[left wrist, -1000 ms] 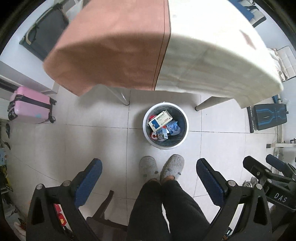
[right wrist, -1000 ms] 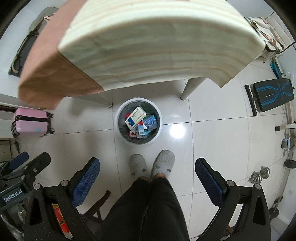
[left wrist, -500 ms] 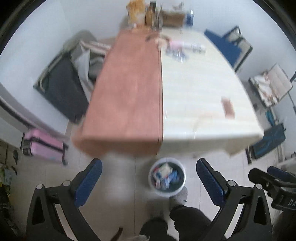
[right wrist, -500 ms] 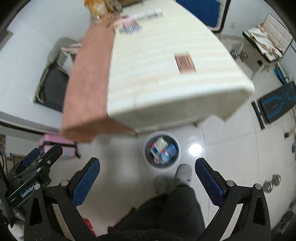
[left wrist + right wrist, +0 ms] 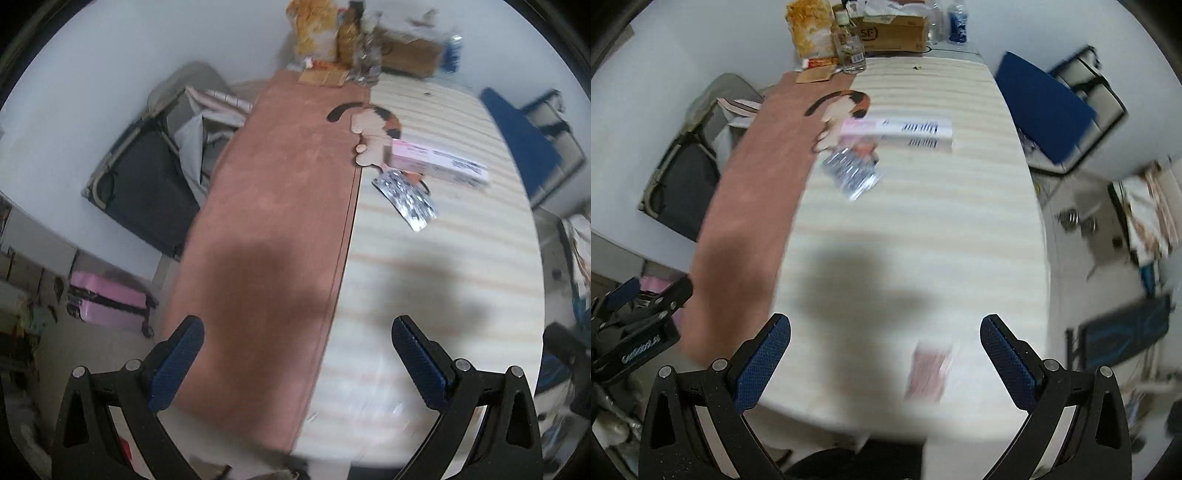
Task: Collect trash
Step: 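Grasp the silver blister pack with the left tool while the right tool grasps the toothpaste box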
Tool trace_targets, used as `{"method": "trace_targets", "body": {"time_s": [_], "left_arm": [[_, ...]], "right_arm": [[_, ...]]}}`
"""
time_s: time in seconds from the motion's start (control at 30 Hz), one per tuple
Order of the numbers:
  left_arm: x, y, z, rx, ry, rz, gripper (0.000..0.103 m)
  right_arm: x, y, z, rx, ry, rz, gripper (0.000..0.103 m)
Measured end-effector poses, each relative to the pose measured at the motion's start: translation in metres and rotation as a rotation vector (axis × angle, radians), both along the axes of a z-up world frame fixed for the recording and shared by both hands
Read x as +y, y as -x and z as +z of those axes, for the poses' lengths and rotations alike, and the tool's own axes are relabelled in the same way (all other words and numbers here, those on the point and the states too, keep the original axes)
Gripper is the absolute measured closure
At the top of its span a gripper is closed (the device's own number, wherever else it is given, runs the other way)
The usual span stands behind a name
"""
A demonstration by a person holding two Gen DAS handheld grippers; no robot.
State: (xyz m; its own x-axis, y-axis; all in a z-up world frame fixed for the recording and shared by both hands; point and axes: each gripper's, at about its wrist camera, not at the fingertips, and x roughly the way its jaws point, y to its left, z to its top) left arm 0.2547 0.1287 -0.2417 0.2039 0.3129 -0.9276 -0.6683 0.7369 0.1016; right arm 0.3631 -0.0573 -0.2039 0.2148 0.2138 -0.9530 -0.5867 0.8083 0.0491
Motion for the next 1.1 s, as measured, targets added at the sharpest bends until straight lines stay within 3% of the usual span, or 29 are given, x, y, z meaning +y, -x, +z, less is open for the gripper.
{"method": "trace_targets", "body": {"time_s": [0.2, 0.37, 0.6, 0.73, 0.77, 0.87, 0.93, 1.1], "left_arm": [[0.034, -0.098, -0.039, 0.101, 0.077, 0.089, 0.000], [0.054, -0.150, -0.070, 0.163, 0.116, 0.152, 0.000], [0.072, -0.176, -0.106, 0.218, 0.161, 0.227, 0.000], [0.076, -0.174, -0.121, 0.239, 0.185, 0.256, 0.000], [0.076, -0.174, -0.124, 0.244, 0.189, 0.260, 0.000], [0.079, -0.174, -0.131, 0.247, 0.202, 0.271, 0.000], [0.081, -0.175, -0.133, 0.234, 0.222, 0.278, 0.000], [0.080, -0.189, -0.138, 0.166, 0.330, 0.304, 0.000]], "right_arm": [[0.074, -0.139, -0.053, 0.019, 0.119, 0.134, 0.000], [0.129, -0.207, -0.105, -0.004, 0.246, 0.267, 0.000], [0.192, -0.247, -0.164, 0.002, 0.353, 0.488, 0.000], [0.210, -0.255, -0.186, 0.046, 0.350, 0.554, 0.000], [0.211, -0.257, -0.191, 0.062, 0.339, 0.554, 0.000], [0.206, -0.260, -0.198, 0.097, 0.309, 0.512, 0.023], [0.193, -0.267, -0.197, 0.118, 0.269, 0.415, 0.032], [0.123, -0.291, -0.195, 0.204, 0.165, 0.037, 0.039]]}}
